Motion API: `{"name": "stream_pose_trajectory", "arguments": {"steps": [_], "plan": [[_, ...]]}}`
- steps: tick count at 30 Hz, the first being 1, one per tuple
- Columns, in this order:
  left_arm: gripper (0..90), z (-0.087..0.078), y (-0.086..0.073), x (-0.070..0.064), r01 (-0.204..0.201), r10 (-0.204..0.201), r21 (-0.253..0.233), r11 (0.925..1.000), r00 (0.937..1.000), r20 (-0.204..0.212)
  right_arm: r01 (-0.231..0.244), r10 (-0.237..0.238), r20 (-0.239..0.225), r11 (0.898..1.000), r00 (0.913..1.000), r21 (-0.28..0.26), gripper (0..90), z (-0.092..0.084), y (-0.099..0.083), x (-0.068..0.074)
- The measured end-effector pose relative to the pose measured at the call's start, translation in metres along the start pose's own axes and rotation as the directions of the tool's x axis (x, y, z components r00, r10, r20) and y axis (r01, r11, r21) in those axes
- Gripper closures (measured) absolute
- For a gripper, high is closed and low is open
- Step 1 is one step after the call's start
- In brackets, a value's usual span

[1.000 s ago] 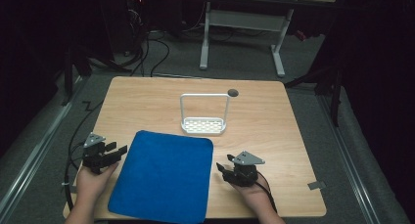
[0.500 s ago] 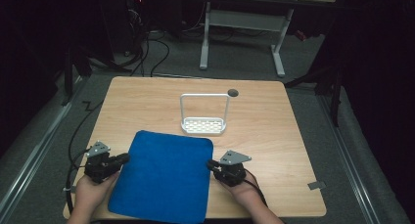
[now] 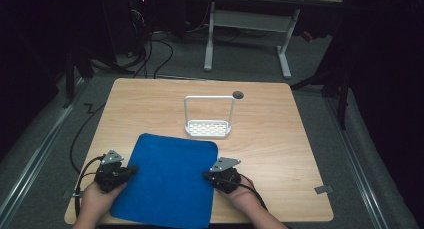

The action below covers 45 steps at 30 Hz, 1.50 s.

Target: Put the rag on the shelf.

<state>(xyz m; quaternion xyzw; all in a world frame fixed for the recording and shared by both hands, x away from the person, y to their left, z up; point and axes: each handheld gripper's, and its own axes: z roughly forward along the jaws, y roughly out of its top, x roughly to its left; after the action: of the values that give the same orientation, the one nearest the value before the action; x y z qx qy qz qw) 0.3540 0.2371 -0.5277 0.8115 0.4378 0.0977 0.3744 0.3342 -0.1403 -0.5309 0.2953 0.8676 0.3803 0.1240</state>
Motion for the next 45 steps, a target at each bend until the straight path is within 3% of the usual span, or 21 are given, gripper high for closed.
{"name": "stream_pose_trajectory", "arguments": {"steps": [3, 11, 18, 25, 29, 32, 38, 42, 45], "plan": [[85.9, 0.0, 0.0, 0.0, -0.012, 0.012, 0.005, 0.9999, 0.9999, -0.001, 0.016, -0.016, 0.013, 1.0, 0.9998, 0.005, 89.4, -0.001, 0.0, 0.001], [85.7, 0.001, -0.002, -0.012, -0.036, 0.036, 0.006, 0.9993, 0.999, 0.025, -0.003, 0.003, 0.033, 1.0, 0.9994, 0.004, 89.5, -0.008, -0.007, -0.001], [85.7, 0.009, 0.002, -0.033, -0.105, 0.103, 0.017, 0.9943, 0.9912, 0.083, -0.05, 0.05, 0.076, 0.999, 0.9958, 0.005, 89.4, -0.023, -0.02, -0.008], [85.3, 0.02, 0.01, -0.046, -0.144, 0.141, 0.022, 0.9893, 0.9825, 0.122, -0.107, 0.106, 0.122, 0.994, 0.9869, 0.003, 89.5, -0.041, -0.036, -0.02], [84.9, 0.028, 0.016, -0.058, -0.189, 0.182, 0.026, 0.9817, 0.9704, 0.158, -0.136, 0.134, 0.147, 0.991, 0.98, 0.002, 89.5, -0.05, -0.043, -0.025], [84.2, 0.032, 0.019, -0.065, -0.199, 0.192, 0.027, 0.9796, 0.9664, 0.171, -0.155, 0.153, 0.161, 0.988, 0.975, 0.0, 89.5, -0.057, -0.049, -0.03], [82.2, 0.038, 0.022, -0.08, -0.247, 0.236, 0.031, 0.9684, 0.9508, 0.201, -0.189, 0.185, 0.198, 0.982, 0.9624, 0.0, 89.5, -0.07, -0.059, -0.041], [81.6, 0.038, 0.021, -0.088, -0.262, 0.249, 0.031, 0.9646, 0.9427, 0.223, -0.212, 0.207, 0.223, 0.977, 0.9525, -0.002, 89.5, -0.079, -0.067, -0.047], [80.9, 0.038, 0.019, -0.093, -0.262, 0.246, 0.031, 0.9646, 0.9373, 0.246, -0.224, 0.222, 0.213, 0.975, 0.9515, -0.014, 89.5, -0.084, -0.073, -0.05]]}}
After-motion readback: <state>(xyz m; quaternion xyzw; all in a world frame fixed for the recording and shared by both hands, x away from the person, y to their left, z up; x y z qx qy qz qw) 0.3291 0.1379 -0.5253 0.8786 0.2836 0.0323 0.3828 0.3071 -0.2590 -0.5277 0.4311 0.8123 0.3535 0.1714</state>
